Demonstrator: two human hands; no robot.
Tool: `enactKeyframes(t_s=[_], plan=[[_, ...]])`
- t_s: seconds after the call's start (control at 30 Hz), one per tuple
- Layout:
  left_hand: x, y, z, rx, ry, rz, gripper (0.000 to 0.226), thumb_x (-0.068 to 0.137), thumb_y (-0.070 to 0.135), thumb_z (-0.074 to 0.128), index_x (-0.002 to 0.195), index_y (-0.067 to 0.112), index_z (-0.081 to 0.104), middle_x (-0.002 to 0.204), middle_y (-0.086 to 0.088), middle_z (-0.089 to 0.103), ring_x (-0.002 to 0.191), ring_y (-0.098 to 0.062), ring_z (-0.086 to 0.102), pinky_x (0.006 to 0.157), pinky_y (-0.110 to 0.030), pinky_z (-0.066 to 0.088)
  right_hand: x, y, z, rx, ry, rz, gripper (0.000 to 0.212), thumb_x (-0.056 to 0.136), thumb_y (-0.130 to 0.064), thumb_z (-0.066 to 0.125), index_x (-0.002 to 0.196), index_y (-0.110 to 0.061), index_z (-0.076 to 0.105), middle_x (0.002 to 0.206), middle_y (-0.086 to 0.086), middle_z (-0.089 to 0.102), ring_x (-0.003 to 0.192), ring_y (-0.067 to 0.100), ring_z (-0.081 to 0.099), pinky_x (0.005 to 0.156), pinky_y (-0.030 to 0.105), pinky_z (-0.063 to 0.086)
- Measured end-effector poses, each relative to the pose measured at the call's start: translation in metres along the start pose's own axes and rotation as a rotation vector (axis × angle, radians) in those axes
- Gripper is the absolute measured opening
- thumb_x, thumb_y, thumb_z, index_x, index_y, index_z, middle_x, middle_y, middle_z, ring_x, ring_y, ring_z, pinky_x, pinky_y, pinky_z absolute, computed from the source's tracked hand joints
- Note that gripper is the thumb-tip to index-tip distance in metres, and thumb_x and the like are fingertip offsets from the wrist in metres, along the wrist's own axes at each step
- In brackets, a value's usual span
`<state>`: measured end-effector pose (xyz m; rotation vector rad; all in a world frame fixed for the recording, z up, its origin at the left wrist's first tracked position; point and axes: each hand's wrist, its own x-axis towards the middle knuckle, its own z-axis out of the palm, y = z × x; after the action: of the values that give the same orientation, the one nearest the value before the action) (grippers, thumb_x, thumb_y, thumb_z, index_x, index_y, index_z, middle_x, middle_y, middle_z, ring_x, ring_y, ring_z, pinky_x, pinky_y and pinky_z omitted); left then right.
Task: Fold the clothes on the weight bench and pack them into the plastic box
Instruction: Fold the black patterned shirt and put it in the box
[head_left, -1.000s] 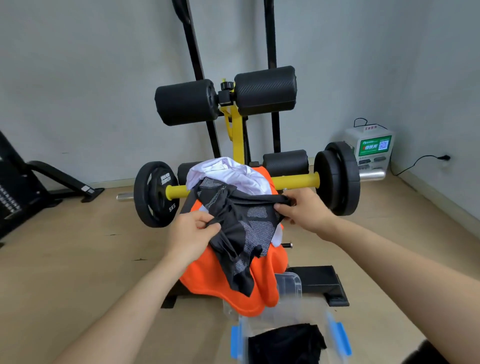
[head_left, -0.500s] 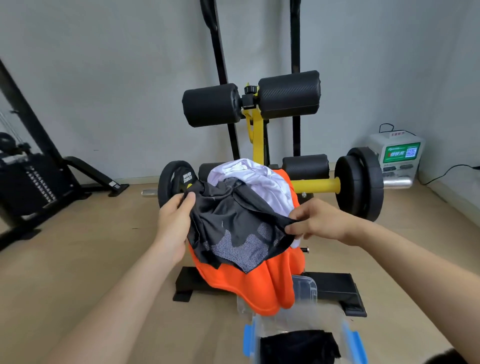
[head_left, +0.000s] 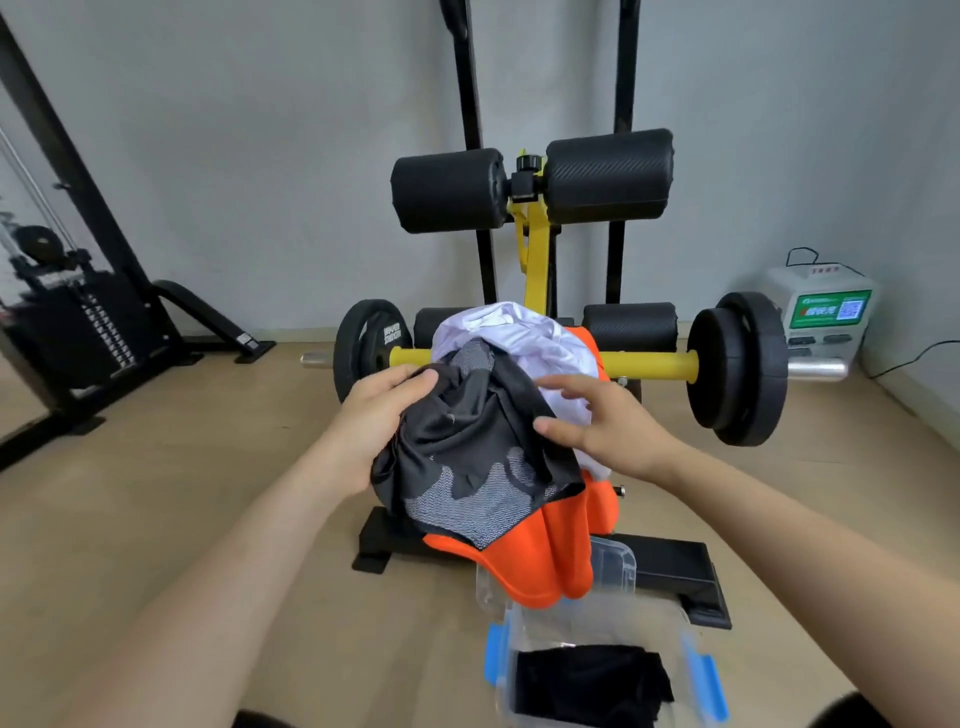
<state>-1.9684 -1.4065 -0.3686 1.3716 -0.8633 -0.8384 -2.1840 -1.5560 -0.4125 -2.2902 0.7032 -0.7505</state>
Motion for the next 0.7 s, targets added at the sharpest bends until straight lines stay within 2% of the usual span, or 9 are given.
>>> enactKeyframes(t_s=[0.1,0.13,0.23,0.27,0.33,0.43,0.5,0.57,0.7], plan=[[-0.014,0.009,-0.012,0.108,-0.151,-0.005,0.017,0.098,0.014,0.057,0.104,0.007,0.072,0.103,-0.011,0.076,0.092,-0.021,0.072,0.081,-0.031,0.057,0.005,-0.027,0.011,0.172,-0.044,-0.089,0.06,0.085,-0.026,0.077,0.14,-0.025,0.053,0.133,-0.016,0.056,0.119,-0.006,0.051,0.095,0.002,0.034],[-0.019,0.013,-0.016,0.098,-0.186,-0.003,0.017,0.098,0.012,0.057,0.105,0.006,0.071,0.103,-0.013,0.075,0.091,-0.022,0.072,0.08,-0.03,0.059,0.007,-0.037,0.018,0.191,-0.11,-0.152,0.063,0.085,-0.024,0.077,0.142,-0.022,0.051,0.134,-0.015,0.055,0.121,-0.009,0.049,0.099,0.004,0.033],[-0.033,0.023,-0.027,0.048,-0.264,0.013,0.018,0.092,0.012,0.058,0.102,0.003,0.069,0.099,-0.014,0.073,0.086,-0.022,0.072,0.078,-0.03,0.06,0.015,-0.053,0.046,0.049,-0.267,-0.332,0.052,0.086,-0.037,0.073,0.134,-0.026,0.056,0.134,-0.015,0.059,0.127,0.007,0.051,0.112,0.035,0.036],[-0.035,0.024,-0.031,0.04,-0.264,0.021,0.018,0.091,0.012,0.057,0.102,0.003,0.069,0.098,-0.015,0.072,0.085,-0.022,0.071,0.078,-0.03,0.059,0.017,-0.056,0.053,-0.011,-0.296,-0.338,0.036,0.087,-0.041,0.07,0.121,-0.03,0.062,0.121,-0.017,0.064,0.118,0.011,0.057,0.107,0.042,0.039],[-0.035,0.021,-0.039,0.047,-0.179,0.041,0.017,0.092,0.011,0.059,0.101,0.001,0.068,0.098,-0.018,0.07,0.086,-0.024,0.068,0.081,-0.034,0.056,0.015,-0.062,0.059,-0.04,-0.303,-0.29,0.012,0.09,-0.037,0.067,0.087,-0.026,0.064,0.086,-0.014,0.066,0.085,0.01,0.059,0.087,0.039,0.047],[-0.029,0.008,-0.053,0.122,0.039,0.037,0.019,0.091,0.013,0.067,0.104,0.0,0.071,0.103,-0.021,0.072,0.092,-0.028,0.066,0.089,-0.039,0.053,0.004,-0.068,0.058,0.169,-0.366,-0.16,0.033,0.094,-0.016,0.065,0.069,-0.001,0.05,0.062,0.001,0.064,0.057,0.008,0.054,0.062,0.023,0.045],[-0.028,0.001,-0.058,0.226,0.076,0.017,0.016,0.09,0.015,0.07,0.103,0.006,0.074,0.102,-0.015,0.076,0.091,-0.024,0.07,0.085,-0.034,0.056,-0.009,-0.072,0.05,0.229,-0.419,-0.099,0.033,0.095,-0.011,0.063,0.068,0.003,0.05,0.059,0.002,0.066,0.052,0.008,0.055,0.056,0.015,0.043],[-0.029,-0.004,-0.059,0.331,0.017,0.012,0.011,0.089,0.017,0.073,0.098,0.011,0.076,0.098,-0.009,0.077,0.088,-0.018,0.072,0.081,-0.03,0.057,-0.021,-0.076,0.037,0.224,-0.45,-0.068,0.035,0.093,-0.012,0.066,0.064,-0.004,0.05,0.057,-0.002,0.056,0.05,0.006,0.046,0.055,0.015,0.038],[-0.031,-0.012,-0.044,0.531,-0.162,0.09,0.004,0.086,0.014,0.077,0.09,0.015,0.076,0.092,-0.002,0.077,0.086,-0.009,0.07,0.084,-0.022,0.054,-0.041,-0.075,-0.001,0.29,-0.497,0.01,0.034,0.09,-0.012,0.067,0.068,0.004,0.047,0.084,0.006,0.054,0.065,0.006,0.05,0.068,0.021,0.039]])
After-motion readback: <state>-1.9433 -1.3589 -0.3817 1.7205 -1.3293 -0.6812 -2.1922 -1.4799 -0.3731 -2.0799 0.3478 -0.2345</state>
